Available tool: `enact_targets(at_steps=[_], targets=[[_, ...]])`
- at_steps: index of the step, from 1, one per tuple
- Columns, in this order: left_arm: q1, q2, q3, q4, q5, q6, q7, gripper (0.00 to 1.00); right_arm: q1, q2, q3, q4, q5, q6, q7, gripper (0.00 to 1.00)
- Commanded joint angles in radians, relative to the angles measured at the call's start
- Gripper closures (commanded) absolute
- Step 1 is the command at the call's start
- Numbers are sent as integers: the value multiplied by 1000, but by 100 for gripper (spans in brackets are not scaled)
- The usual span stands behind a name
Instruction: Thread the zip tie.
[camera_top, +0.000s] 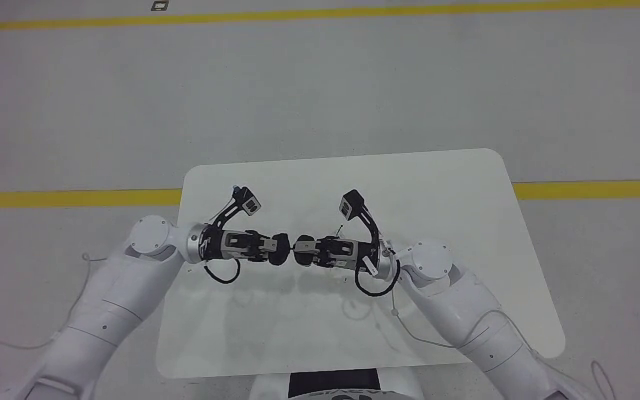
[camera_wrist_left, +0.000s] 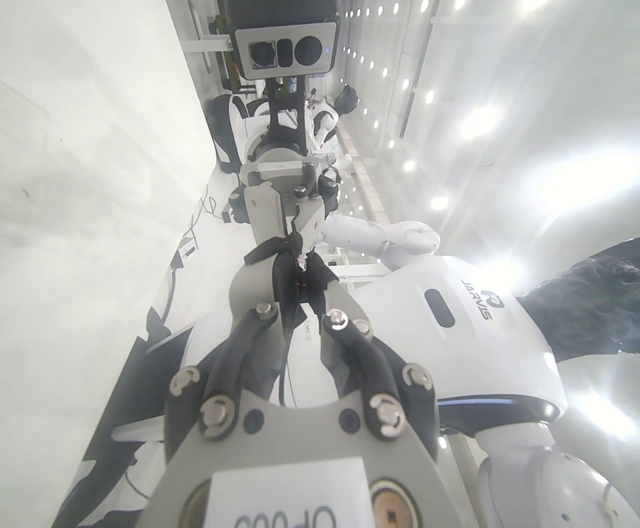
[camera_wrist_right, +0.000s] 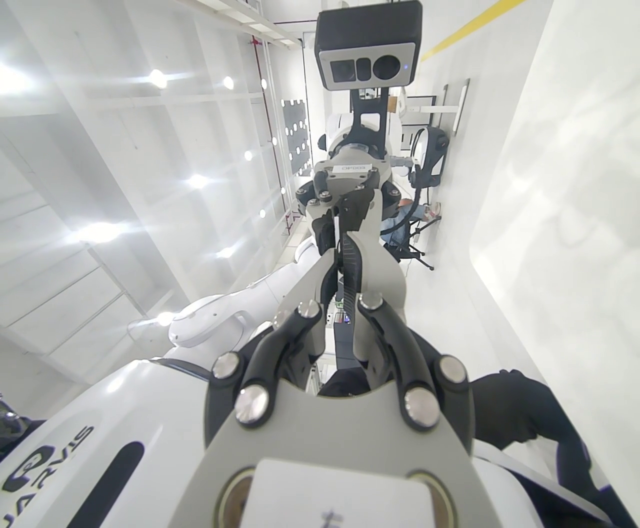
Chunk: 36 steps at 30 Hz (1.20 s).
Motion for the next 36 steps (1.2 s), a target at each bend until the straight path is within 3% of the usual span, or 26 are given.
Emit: enact_targets(at_steps=[1,11,20,30,31,32,36], targets=[[-2,-1,3,1,0,1,0,93,0,0,0,-1,-1,2,0,100],[-10,-2,11,8,-2,0,0,86,3,1,0,-4,-1,6,4,100],[-13,-3,16,10,-5,1,0,100,6,0,-4,0,-1,10,4,100],[-15,-3,22,15,-7,1,0,100,7,0,-5,4,1,8,2,100],[-15,-3,21,17,-8,-1,0,100,6,0,-4,6,3,8,-1,54],[-15,-3,19,19,-10,-3,0,100,5,0,-2,7,5,7,-6,0],[-12,-1,12,20,-12,-9,0,100,-3,2,11,7,14,0,-19,0]])
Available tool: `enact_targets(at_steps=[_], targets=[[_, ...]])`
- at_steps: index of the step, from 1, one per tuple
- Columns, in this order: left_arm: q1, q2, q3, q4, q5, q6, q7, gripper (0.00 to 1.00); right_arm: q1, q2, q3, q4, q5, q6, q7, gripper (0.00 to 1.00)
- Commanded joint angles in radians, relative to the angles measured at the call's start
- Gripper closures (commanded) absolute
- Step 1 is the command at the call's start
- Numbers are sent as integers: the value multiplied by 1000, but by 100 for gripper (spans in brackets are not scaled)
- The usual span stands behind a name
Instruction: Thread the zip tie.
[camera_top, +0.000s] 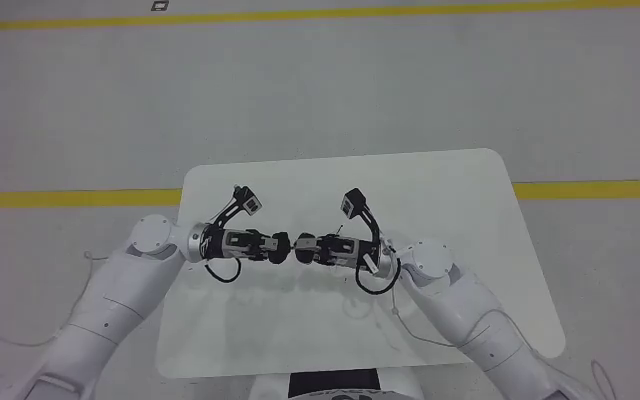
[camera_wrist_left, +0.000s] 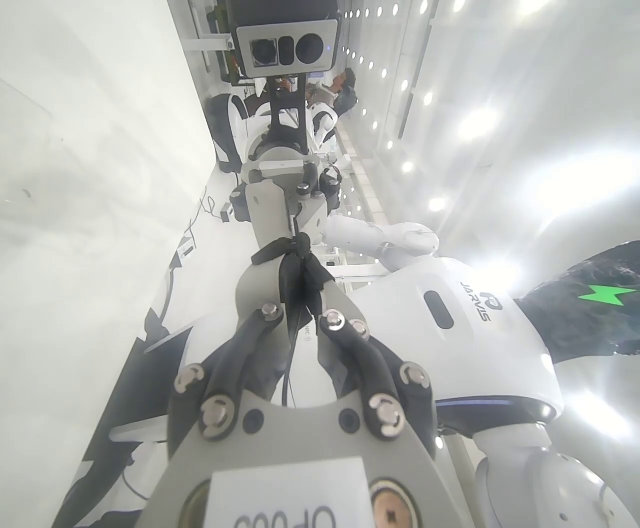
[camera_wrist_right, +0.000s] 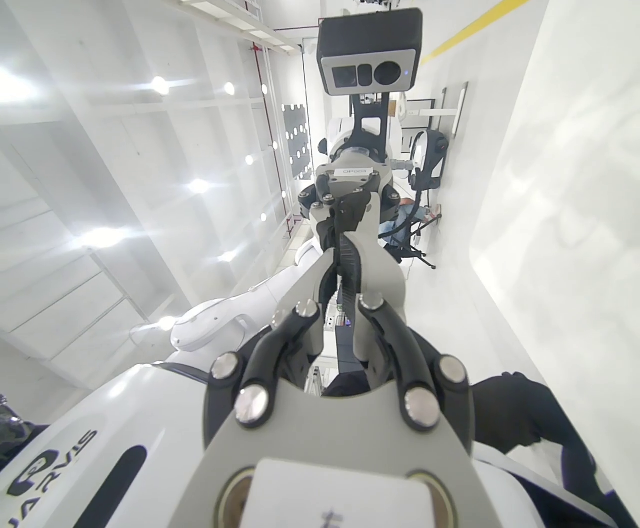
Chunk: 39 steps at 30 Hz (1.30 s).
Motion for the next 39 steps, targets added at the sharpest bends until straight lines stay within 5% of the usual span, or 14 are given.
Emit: enact_targets(at_steps=[1,21,26,39], targets=[[2,1,-3,-1,-1,-2,0,100,-5,2,8,-1,2,-3,-3,0],[12,5,-17,-30,33,-20,31,100,-33,12,45,-22,-7,-1,-10,0],[20,7,-79,-31,63,-20,0,100,-33,12,45,-22,-7,-1,-10,0],[133,32,-255,-111,129,-20,0,100,-33,12,45,-22,-7,-1,-10,0]])
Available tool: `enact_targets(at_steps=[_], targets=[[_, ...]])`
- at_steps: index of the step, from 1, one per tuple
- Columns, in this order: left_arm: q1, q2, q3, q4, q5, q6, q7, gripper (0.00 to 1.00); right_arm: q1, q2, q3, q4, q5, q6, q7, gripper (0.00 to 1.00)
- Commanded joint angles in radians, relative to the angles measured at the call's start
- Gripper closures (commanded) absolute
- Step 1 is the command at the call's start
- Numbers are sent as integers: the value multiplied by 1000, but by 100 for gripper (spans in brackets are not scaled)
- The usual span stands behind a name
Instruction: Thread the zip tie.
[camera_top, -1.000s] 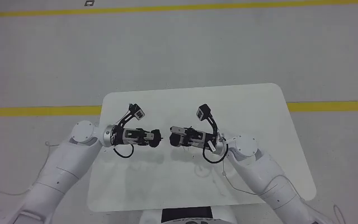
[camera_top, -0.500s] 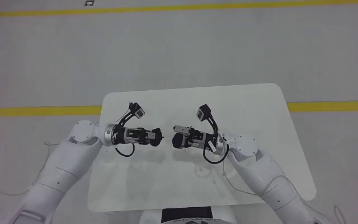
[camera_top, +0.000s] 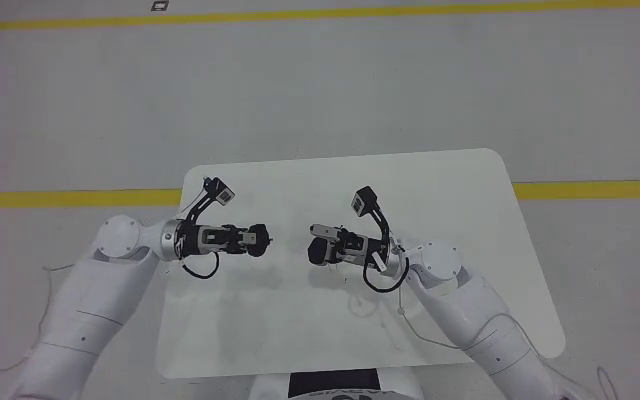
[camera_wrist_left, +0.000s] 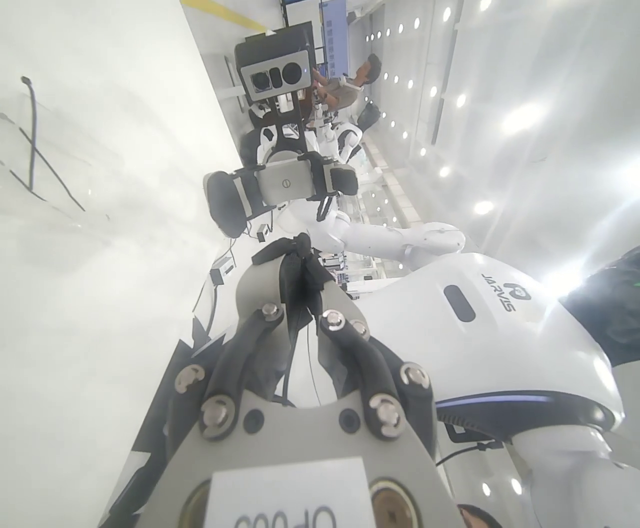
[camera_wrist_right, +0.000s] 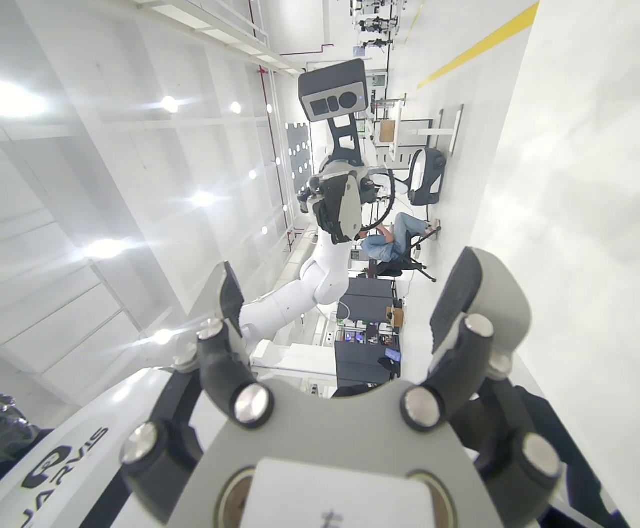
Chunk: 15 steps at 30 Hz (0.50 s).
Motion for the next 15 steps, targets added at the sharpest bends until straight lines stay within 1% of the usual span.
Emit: enact_targets(at_steps=[1,6,15], targets=[[14,4,-17,-7,2,0,0,100,0,0,0,0,0,0,0,0],[37,10,-41,-22,2,0,0,100,0,0,0,0,0,0,0,0],[37,10,-41,-22,2,0,0,100,0,0,0,0,0,0,0,0]])
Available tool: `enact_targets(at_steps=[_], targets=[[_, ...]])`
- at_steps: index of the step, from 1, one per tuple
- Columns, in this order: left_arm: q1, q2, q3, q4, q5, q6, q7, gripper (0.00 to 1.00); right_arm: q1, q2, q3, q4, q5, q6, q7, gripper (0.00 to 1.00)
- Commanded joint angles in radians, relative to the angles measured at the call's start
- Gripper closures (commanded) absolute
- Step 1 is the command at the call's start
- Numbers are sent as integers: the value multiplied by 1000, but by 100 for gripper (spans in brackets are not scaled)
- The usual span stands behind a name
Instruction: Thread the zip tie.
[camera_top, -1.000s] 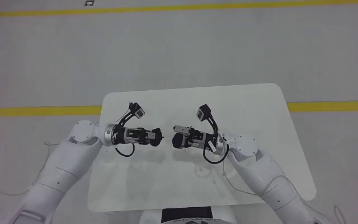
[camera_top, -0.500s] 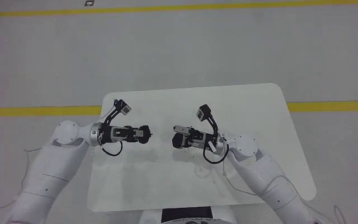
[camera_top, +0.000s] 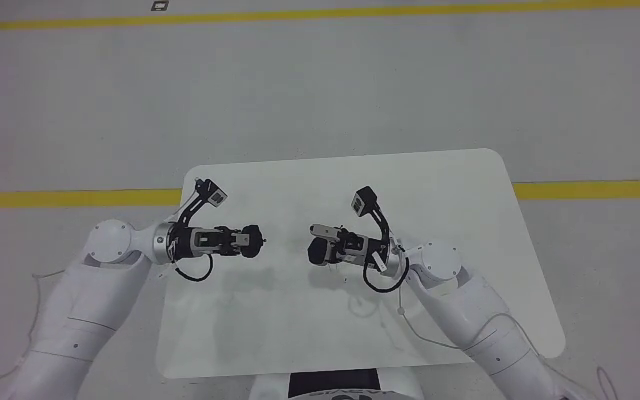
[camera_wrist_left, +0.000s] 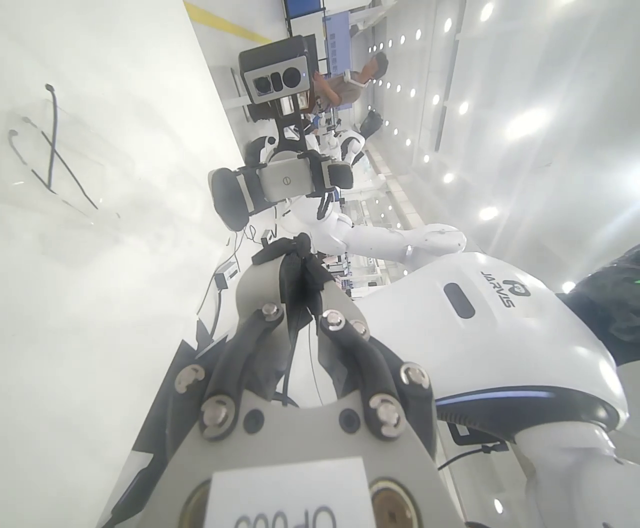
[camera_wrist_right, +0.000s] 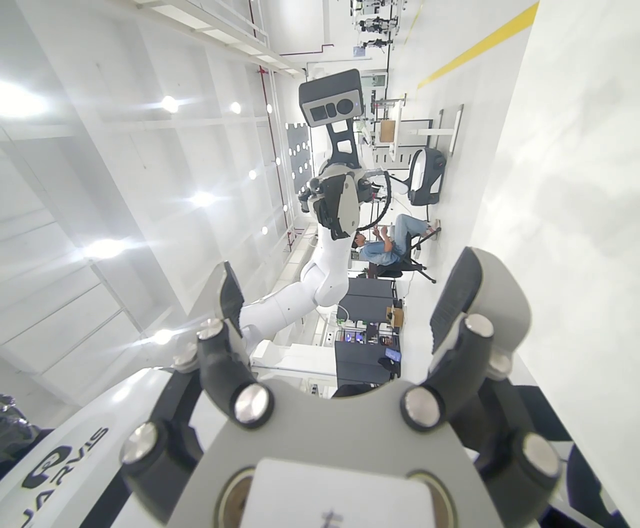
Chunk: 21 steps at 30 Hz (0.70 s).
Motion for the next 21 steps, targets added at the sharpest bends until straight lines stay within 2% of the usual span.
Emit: enact_targets(at_steps=[1,18,21], targets=[[0,0,0,0,0,0,0,100,0,0,0,0,0,0,0,0],[0,0,0,0,0,0,0,100,0,0,0,0,0,0,0,0],[0,0,0,0,0,0,0,100,-10,1,-12,-32,-84,46,-76,0]])
